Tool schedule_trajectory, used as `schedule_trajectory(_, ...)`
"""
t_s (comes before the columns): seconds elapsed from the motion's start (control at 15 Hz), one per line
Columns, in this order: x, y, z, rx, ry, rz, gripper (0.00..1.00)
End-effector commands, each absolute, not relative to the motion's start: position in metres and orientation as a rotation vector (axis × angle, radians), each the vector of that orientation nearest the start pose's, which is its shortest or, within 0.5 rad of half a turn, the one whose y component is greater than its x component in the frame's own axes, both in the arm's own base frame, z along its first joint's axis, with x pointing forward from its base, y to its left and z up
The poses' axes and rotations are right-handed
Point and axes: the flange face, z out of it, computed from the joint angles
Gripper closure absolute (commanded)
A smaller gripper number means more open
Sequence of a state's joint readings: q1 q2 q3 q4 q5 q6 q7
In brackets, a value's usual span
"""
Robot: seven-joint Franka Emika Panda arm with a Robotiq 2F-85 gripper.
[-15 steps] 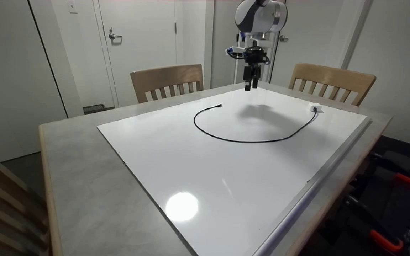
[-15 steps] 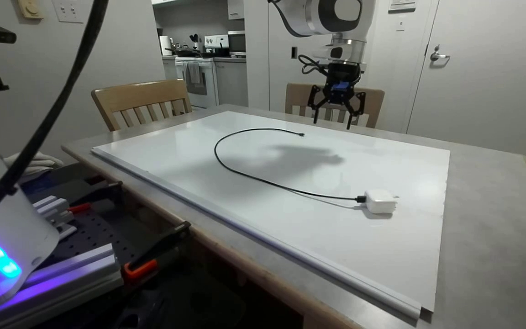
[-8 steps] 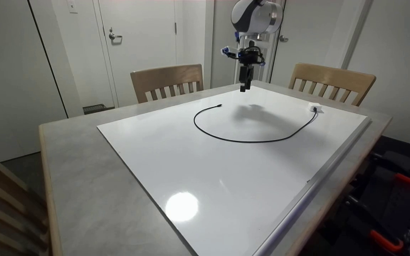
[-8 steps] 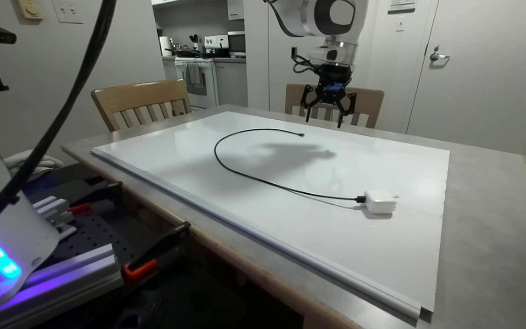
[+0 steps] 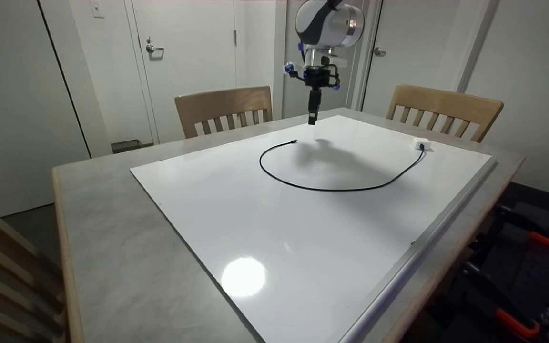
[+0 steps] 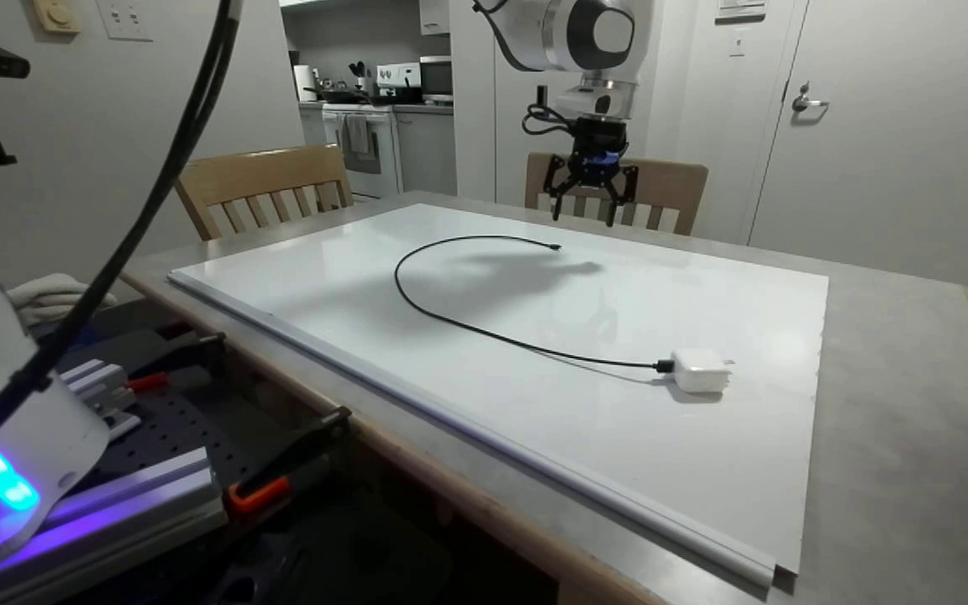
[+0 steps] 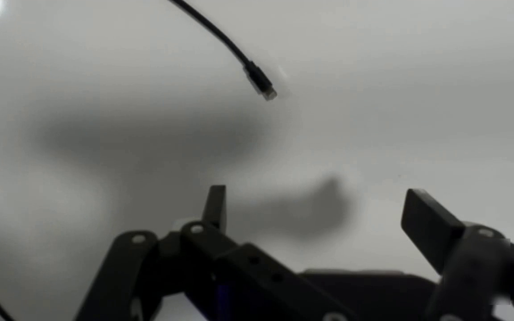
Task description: Straighten the charger
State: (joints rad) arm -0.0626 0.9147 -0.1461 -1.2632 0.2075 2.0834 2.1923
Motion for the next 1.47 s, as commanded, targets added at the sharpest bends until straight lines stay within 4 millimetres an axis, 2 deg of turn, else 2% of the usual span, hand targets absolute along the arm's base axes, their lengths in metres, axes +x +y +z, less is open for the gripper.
schedule_trajectory(0.0,0.750,-0.107,0.195,-1.302,2.827,0.190,0.00)
schedule_trajectory(0.07,0.740,-0.107,0.196,-1.200,2.918,0.169,0.00)
schedule_trajectory(0.2,0.746,-0.101,0.195,-1.268,2.873,0.175,0.00)
schedule_trajectory(0.47,0.742,-0.094,0.192,-1.348,2.890,0.201,0.00)
schedule_trajectory(0.67,0.740,-0.085,0.190,-1.483,2.843,0.204,0.00)
schedule_trajectory(1.13,0.748,-0.071,0.188,-1.815,2.559,0.163,0.00)
schedule_trajectory(1.4,0.751,-0.056,0.179,-1.925,2.422,0.182,0.00)
